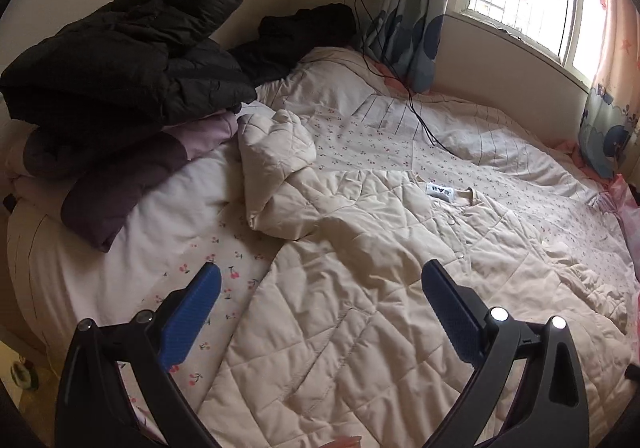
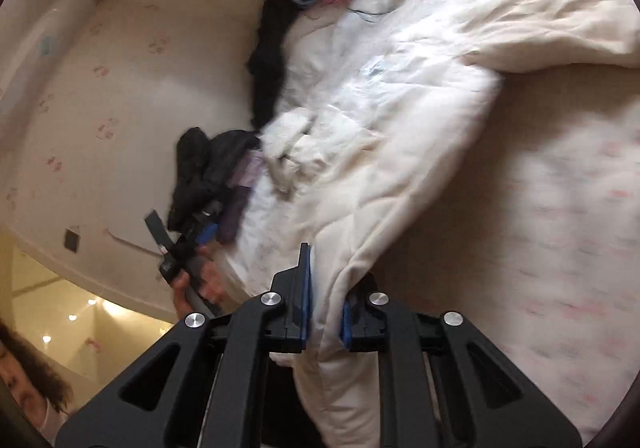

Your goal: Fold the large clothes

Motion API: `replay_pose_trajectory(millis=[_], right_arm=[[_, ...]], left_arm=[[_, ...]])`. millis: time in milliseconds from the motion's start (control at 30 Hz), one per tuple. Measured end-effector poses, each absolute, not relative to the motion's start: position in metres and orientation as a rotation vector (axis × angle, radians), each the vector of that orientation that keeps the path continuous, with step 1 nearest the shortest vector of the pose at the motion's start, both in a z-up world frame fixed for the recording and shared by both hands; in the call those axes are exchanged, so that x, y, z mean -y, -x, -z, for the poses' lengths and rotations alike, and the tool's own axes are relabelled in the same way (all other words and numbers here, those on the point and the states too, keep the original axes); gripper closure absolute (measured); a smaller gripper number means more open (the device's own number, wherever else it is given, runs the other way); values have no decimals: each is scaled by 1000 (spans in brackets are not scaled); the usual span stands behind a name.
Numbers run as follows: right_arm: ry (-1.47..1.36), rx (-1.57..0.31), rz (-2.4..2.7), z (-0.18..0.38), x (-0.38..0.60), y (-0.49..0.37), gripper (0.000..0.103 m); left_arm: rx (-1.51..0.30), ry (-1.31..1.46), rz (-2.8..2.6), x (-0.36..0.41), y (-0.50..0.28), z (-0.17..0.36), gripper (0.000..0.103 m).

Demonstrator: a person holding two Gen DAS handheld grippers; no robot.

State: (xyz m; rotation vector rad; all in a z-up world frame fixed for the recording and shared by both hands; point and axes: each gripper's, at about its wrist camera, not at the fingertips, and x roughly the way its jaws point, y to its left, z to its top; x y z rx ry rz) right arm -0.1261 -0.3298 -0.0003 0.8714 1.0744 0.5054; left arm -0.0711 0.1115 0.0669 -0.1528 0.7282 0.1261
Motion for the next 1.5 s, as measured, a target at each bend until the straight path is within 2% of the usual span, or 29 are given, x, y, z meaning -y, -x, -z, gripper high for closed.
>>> replay_pose_trajectory(millis=[67, 100, 133, 167, 200, 233, 267, 300, 333, 400, 567, 600, 667, 700, 733, 867, 1000, 1100, 1267, 1367, 1500], right_arm=[[-846, -1324, -462, 55, 345, 136, 81], [-859, -1375, -363, 76, 362, 145, 77], [-928, -1345, -312, 80, 380, 151, 77], [-1024, -1246, -304, 80, 404, 158, 77], [-1106, -1108, -299, 74, 428, 162, 72], [-1165, -960, -243, 65, 461, 166, 53], [-1196, -837, -160, 58, 492, 169, 41], [-1215, -758, -98, 53, 508, 167, 23], [-1246, -676, -25, 52, 534, 163, 18], [-1318, -581, 51, 58, 573, 141, 18], [-1544, -448, 81, 114, 640, 104, 18], [-1525, -412, 84, 117, 643, 92, 22], [-1462, -325, 117, 112, 643, 82, 44], [-1437, -291, 122, 109, 642, 76, 79], [-1394, -247, 126, 99, 640, 69, 92], [-1227, -172, 115, 64, 645, 55, 92], [-1332, -364, 286, 123, 660, 48, 93], [-1337, -315, 310, 124, 662, 43, 95], [-1155, -208, 194, 36, 631, -2, 95], [-1012, -165, 71, -37, 582, -33, 95], [-857, -158, -106, -104, 505, -92, 95]], left_arm=[[-760, 125, -115, -106, 67, -58, 7], [-778, 107, -105, -101, 65, -52, 7], [-795, 90, -95, -96, 61, -47, 7], [-810, 72, -80, -89, 57, -41, 7], [-815, 56, -63, -82, 53, -36, 7], [-817, 39, -49, -74, 49, -31, 7], [-820, 26, -38, -66, 45, -27, 7], [-823, 19, -24, -58, 38, -23, 7], [-823, 20, -13, -51, 34, -21, 7], [-809, 27, 13, -35, 26, -18, 7], [-769, 33, 44, -5, 1, -10, 7], [-761, 40, 50, 0, -6, -7, 7], [-747, 39, 56, 9, -17, -3, 7], [-740, 31, 58, 14, -22, -1, 7], [-730, 23, 60, 19, -26, 0, 7], [-686, 7, 61, 21, -29, 8, 7], [-783, 16, 61, 7, -42, 30, 7], [-774, 65, 41, -15, -43, 19, 7], [-704, 110, 21, -55, -36, -5, 7], [-701, 128, 9, -77, -37, -13, 7], [-676, 61, -59, -99, -29, -25, 7]])
